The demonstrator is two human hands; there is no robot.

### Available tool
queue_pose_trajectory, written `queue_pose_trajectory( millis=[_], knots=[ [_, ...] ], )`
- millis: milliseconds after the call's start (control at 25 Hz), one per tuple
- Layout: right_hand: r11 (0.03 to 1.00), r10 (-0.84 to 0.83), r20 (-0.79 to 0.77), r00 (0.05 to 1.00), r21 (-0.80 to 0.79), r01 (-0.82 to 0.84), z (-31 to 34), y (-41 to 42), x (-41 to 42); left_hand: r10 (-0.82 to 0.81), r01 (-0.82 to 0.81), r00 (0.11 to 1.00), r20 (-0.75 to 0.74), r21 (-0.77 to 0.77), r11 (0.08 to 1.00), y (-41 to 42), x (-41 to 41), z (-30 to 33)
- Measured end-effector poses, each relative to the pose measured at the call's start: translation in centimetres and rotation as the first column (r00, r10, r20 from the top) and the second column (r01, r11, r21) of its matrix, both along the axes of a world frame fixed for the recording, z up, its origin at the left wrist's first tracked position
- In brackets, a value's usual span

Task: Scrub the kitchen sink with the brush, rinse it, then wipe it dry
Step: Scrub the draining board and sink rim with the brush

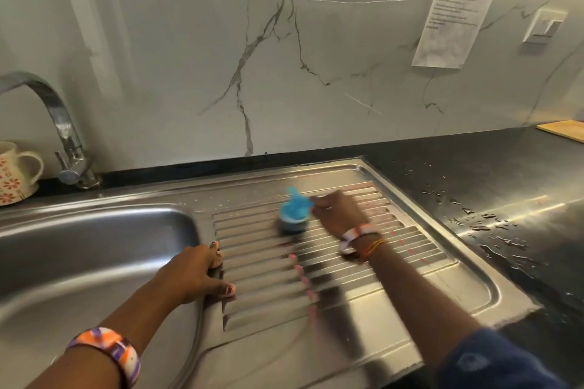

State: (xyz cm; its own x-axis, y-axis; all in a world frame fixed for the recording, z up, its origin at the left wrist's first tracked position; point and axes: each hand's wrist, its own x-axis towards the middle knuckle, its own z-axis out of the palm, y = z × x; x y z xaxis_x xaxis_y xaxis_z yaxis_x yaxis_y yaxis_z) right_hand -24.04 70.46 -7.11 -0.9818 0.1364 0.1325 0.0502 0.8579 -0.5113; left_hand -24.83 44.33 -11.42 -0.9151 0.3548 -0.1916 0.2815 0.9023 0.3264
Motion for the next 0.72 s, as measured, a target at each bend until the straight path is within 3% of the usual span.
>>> queue_pose_trajectory(
  millis=[80,200,360,440,520,640,720],
  knots=[
    [0.989,0.147,-0.026,0.989,0.021,-0.146,-0.5,-6.3,0.9,-0.010,0.010,1.000,0.009,-0.025,1.000,0.2,0.1,0.3],
    [0.981,0.137,-0.061,0.989,0.144,-0.127,0.4,-7.0,0.6,-0.038,0.038,0.999,-0.004,-0.040,0.998,0.4,0.2,0.5],
    [0.960,-0.163,-0.016,0.986,0.230,0.163,1.8,4.5,-1.1,-0.042,0.042,0.999,-0.006,-0.007,0.999,0.0,0.0,0.2],
    [0.884,-0.413,0.037,0.910,0.255,0.391,2.8,10.5,-0.5,-0.035,0.035,0.999,-0.009,-0.006,0.999,0.1,-0.1,0.3],
    [0.852,-0.507,0.088,0.857,0.201,0.484,3.6,13.8,0.3,-0.034,0.033,0.999,-0.017,-0.012,0.999,0.4,0.1,0.7],
    [0.902,-0.431,0.088,0.898,0.002,0.432,3.4,11.1,0.2,-0.003,0.003,1.000,-0.013,-0.015,1.000,0.7,0.1,1.0],
    [0.967,-0.238,0.064,0.969,-0.084,0.242,2.2,5.5,-0.1,-0.001,0.001,1.000,0.003,-0.012,1.000,0.6,-0.2,0.8]
  ],
)
